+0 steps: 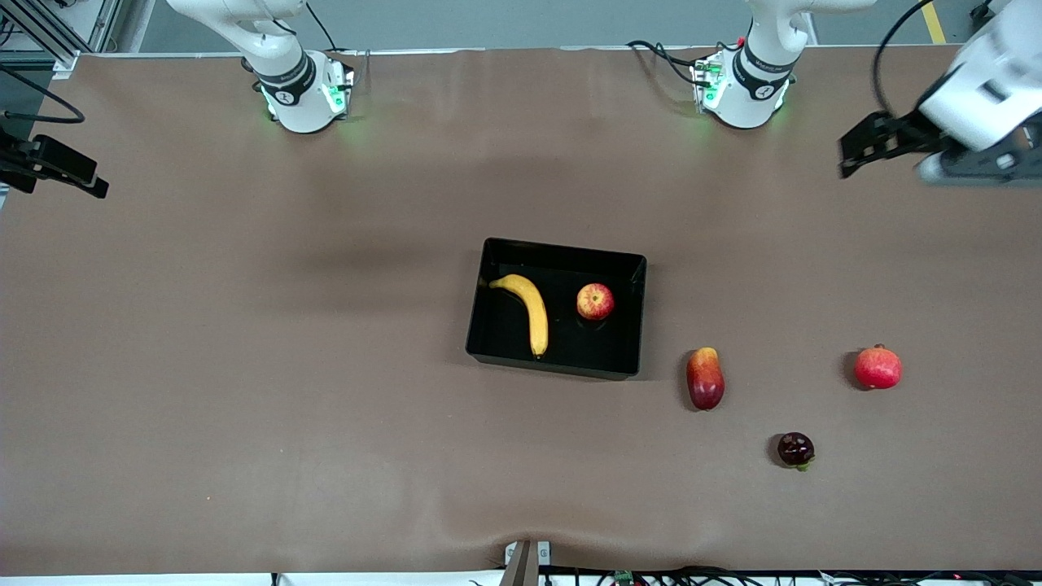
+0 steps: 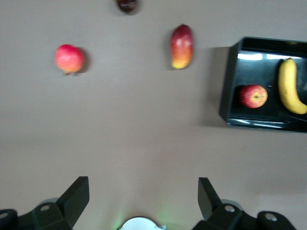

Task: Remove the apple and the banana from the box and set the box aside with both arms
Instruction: 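Reach the left gripper into the black tray and grasp the apple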

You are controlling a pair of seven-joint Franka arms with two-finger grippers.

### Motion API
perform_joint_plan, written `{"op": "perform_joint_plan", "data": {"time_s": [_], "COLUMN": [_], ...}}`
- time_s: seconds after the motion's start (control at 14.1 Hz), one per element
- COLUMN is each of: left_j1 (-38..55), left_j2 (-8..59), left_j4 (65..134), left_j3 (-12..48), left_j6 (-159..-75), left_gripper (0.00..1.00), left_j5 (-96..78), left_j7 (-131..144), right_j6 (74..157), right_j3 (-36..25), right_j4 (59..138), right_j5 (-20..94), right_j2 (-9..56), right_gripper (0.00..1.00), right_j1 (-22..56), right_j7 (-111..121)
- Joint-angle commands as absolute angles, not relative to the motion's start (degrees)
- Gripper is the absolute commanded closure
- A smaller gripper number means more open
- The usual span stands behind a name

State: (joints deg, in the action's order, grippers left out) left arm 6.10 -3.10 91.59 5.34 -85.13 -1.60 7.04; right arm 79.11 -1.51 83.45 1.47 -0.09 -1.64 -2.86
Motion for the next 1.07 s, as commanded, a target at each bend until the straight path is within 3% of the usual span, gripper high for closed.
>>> {"op": "perform_joint_plan", "data": {"time_s": [0.0,0.36,0.57,1.0], "left_j1": [6.33,7.29,12.03,16.25], "left_j2": [2.01,10.27,16.77,24.87], "left_j4": [90.26,93.16,93.34,97.1], "left_j3": [9.3,16.78,16.87,16.79], "left_j6": [-88.06,-97.88,-103.35,-116.24], "left_gripper": [0.0,0.0,0.0,0.0], "left_j5": [-3.6,-2.64,1.55,4.83], "left_j7": [10.7,23.79,33.97,45.24], "right_j6": [78.93,80.58,85.42,86.13], "right_j3": [-1.23,-1.14,-1.05,-1.05], "right_j4": [82.97,82.97,82.97,83.14], "right_j5": [1.85,2.02,1.93,1.76], "right_j2": [0.09,1.57,4.65,6.33], "right_gripper": [0.0,0.0,0.0,0.0], "right_j1": [-1.58,-1.67,-0.62,0.26], "right_j7": [-3.08,-3.08,-3.08,-2.29]}}
